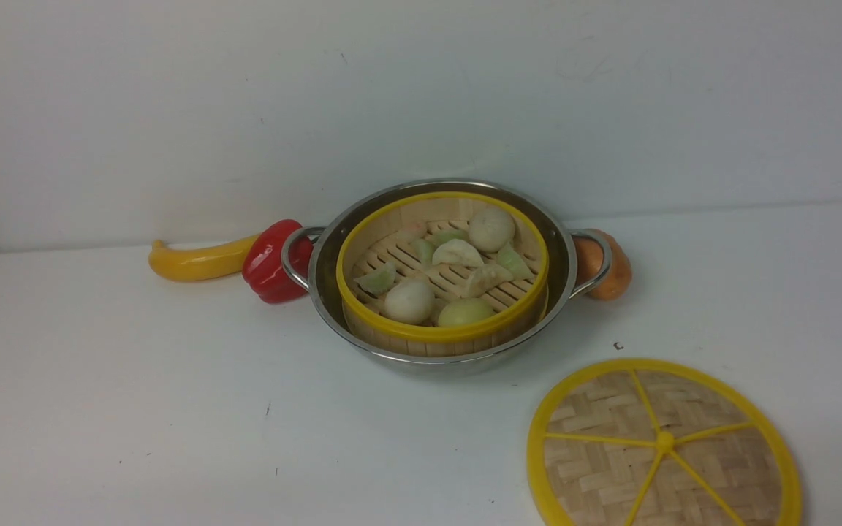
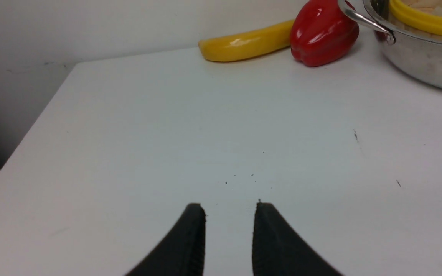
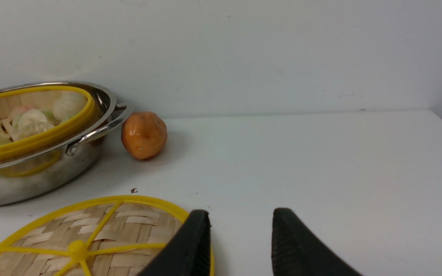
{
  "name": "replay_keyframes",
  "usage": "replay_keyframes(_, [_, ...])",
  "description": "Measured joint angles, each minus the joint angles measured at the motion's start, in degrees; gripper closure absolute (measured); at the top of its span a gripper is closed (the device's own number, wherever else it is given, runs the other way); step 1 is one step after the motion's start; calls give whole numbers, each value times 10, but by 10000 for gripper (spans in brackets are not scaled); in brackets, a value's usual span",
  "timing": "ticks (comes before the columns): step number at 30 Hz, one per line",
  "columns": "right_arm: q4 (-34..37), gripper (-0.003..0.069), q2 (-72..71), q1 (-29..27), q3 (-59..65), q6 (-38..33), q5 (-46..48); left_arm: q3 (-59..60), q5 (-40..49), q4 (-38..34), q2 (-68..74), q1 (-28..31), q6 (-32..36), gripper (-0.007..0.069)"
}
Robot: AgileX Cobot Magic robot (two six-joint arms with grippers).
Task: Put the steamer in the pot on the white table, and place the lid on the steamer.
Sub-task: 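Move the gripper down to the bamboo steamer lid and grasp its center knob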
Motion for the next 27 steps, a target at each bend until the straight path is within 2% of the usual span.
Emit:
replay_keyframes(6, [0,414,0,0,0,0,0,0,0,1,0,-23,0,447])
replay_keyframes(27, [0,414,0,0,0,0,0,0,0,2,0,-26,0,426])
